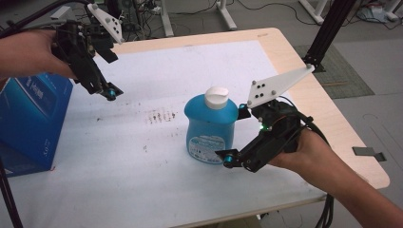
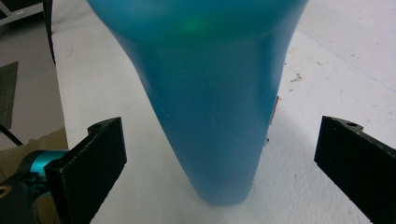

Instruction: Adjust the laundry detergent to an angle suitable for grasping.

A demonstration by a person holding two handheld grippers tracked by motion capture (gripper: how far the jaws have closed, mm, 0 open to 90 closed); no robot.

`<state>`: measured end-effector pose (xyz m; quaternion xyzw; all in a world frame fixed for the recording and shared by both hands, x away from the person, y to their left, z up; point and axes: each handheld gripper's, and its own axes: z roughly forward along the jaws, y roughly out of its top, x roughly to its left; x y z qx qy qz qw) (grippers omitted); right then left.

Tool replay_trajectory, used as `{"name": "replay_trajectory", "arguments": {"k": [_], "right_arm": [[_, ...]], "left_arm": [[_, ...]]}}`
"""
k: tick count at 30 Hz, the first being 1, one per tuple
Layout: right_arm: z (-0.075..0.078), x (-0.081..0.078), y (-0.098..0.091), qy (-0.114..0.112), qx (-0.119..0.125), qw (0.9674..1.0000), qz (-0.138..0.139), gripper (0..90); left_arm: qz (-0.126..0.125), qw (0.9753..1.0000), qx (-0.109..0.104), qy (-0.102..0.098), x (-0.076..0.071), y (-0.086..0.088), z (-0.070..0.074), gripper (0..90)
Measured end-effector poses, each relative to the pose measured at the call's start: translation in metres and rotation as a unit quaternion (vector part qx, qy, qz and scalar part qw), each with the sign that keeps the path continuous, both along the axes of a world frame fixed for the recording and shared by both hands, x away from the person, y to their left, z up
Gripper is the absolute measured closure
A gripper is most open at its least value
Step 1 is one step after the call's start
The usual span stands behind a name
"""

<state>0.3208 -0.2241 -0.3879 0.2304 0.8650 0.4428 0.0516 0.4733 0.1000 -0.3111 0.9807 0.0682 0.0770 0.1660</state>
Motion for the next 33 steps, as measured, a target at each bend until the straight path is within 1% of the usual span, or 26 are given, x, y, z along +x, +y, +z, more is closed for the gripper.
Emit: {"name": "replay_trajectory", "arguments": {"k": [2,3,5,7,8,9,10,11,14,17,23,24,25,33], "right_arm": [[-0.001,0.000,0.001,-0.002,0.002,1.0000,-0.002,1.3],[-0.003,0.001,0.002,-0.002,0.011,0.9999,-0.004,2.9],[-0.005,0.002,0.003,-0.007,0.018,0.9998,-0.005,3.6],[-0.006,0.002,0.004,-0.010,0.022,0.9997,-0.006,6.4],[-0.007,0.002,0.005,-0.015,0.025,0.9996,-0.004,9.6],[-0.007,0.001,0.004,-0.016,0.031,0.9994,0.002,18.7],[-0.007,0.000,0.004,-0.020,0.040,0.9990,0.009,20.8],[-0.007,0.000,0.004,-0.027,0.042,0.9987,0.006,20.7],[-0.008,0.001,0.004,-0.024,0.048,0.9986,0.001,20.5],[-0.010,0.001,0.004,-0.027,0.053,0.9982,-0.001,20.6],[-0.014,0.001,0.007,-0.030,0.059,0.9978,-0.004,20.9],[-0.015,0.001,0.008,-0.030,0.060,0.9977,-0.006,24.3],[-0.016,0.001,0.008,-0.032,0.062,0.9976,-0.001,26.9],[-0.024,0.003,0.007,-0.029,0.090,0.9954,-0.018,27.8]], "left_arm": [[0.001,1.0000,-0.001,0.001,0.000,0.000,0.000,2.9],[0.002,1.0000,-0.002,0.001,0.001,0.000,0.000,2.9],[0.001,1.0000,-0.002,0.000,0.001,0.000,-0.001,2.9],[0.001,1.0000,-0.001,0.000,0.001,0.000,-0.001,2.9],[0.001,1.0000,-0.001,0.000,0.001,0.000,-0.001,3.0],[0.000,1.0000,0.001,0.000,0.001,0.000,-0.001,2.9],[0.000,1.0000,0.000,0.000,0.001,0.001,-0.001,2.9],[0.001,1.0000,0.000,0.000,0.002,0.001,-0.001,2.9],[0.001,1.0000,-0.001,0.001,0.002,0.001,-0.001,2.9],[0.003,1.0000,-0.003,0.001,0.002,0.001,-0.002,2.9],[0.001,1.0000,-0.001,0.001,0.003,0.001,-0.002,2.9],[0.000,1.0000,-0.001,0.002,0.003,0.001,-0.003,2.9],[0.001,1.0000,-0.001,0.002,0.003,0.001,-0.003,2.9],[0.000,1.0000,-0.001,0.002,0.003,0.001,-0.003,2.9]]}}
